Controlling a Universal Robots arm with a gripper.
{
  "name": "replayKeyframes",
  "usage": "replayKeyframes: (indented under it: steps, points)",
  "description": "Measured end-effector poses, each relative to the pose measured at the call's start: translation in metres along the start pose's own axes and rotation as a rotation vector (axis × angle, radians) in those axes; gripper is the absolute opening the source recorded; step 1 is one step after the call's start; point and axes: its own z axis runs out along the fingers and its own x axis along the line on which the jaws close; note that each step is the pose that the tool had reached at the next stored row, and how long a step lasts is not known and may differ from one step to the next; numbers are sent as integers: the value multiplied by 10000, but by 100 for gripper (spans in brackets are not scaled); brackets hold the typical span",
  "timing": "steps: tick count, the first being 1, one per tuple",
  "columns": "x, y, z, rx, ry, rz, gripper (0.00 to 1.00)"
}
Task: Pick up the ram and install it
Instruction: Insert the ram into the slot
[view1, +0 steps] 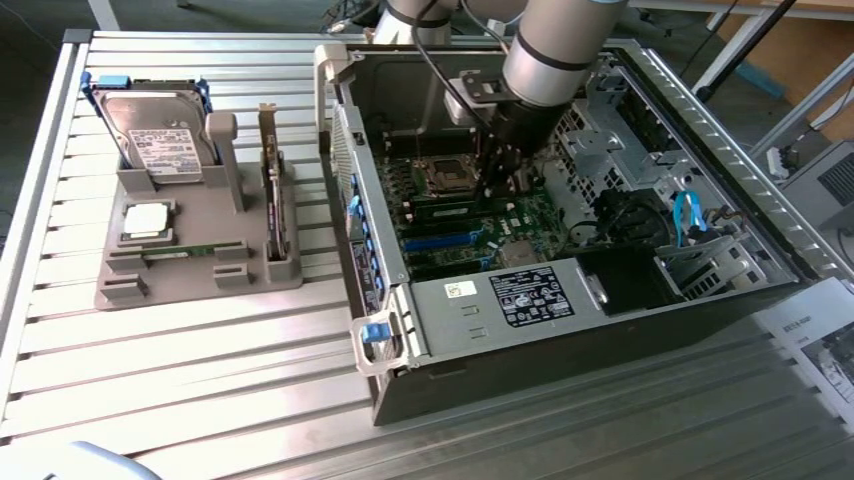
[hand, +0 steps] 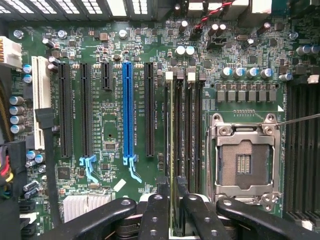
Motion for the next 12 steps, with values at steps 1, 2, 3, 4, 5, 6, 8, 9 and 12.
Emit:
replayKeyframes:
  steps: [1,2,3,4,5,6,8,9,12]
  points:
    - [0,0,-14,0,1,0,19]
    - [-1,0,-31,0,1,0,19]
    - [-1,0,-46,0,1,1,19]
    - [-2,0,-61,0,1,0,19]
    - [-2,0,-76,0,0,0,19]
    - [-2,1,-92,0,1,0,19]
    - [-3,1,-125,0,0,0,19]
    - [-4,1,-148,0,1,0,19]
    - [-5,1,-186,0,1,0,19]
